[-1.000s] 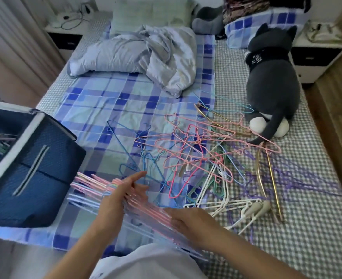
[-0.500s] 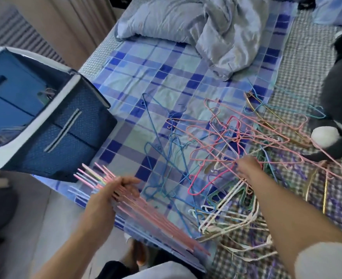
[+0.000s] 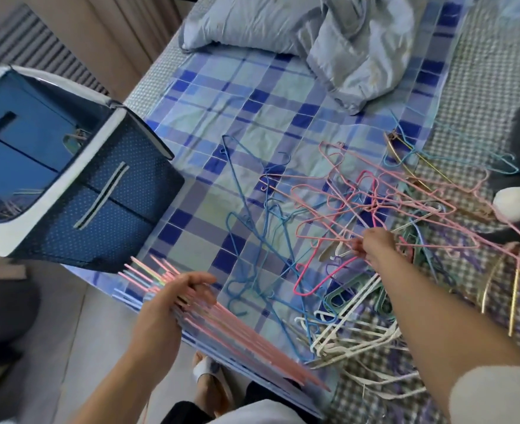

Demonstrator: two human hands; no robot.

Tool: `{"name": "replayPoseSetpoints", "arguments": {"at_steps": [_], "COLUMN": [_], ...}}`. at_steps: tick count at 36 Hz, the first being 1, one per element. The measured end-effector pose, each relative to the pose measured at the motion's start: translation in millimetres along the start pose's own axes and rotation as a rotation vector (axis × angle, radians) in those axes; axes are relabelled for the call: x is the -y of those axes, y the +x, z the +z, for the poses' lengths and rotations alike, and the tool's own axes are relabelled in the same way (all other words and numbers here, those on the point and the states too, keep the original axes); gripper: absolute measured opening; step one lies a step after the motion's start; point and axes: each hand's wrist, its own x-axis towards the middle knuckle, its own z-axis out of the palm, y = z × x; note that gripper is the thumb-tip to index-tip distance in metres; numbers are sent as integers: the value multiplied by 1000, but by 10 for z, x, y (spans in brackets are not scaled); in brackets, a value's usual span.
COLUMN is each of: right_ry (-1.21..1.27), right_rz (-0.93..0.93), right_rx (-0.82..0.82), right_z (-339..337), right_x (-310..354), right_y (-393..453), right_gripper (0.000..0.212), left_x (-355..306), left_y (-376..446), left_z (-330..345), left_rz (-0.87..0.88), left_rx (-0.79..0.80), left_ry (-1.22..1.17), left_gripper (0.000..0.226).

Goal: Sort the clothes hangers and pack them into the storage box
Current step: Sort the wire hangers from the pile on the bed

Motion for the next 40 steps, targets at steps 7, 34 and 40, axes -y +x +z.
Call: {"name": "replayPoseSetpoints", "arguments": {"at_steps": [7,34,40], "right_ry": [19,-411,-552], "right_rz": [-334,-953,-1071], "right_rx": [29,-139,-221], "right_z": [-112,-697,-789], "right_x": [-400,-1408,-1498], "right_y": [-937,-2830,-2794], "right_gripper": [18,70,67], "left_x": [-131,-486,-411], "left_y": [-1,-256,-273], "left_z": [17,219,150], "left_rz": [3,21,70], "left_rx": [13,383,485], "left_ry": [-25,-129,-85], "left_gripper": [43,66,55]}}
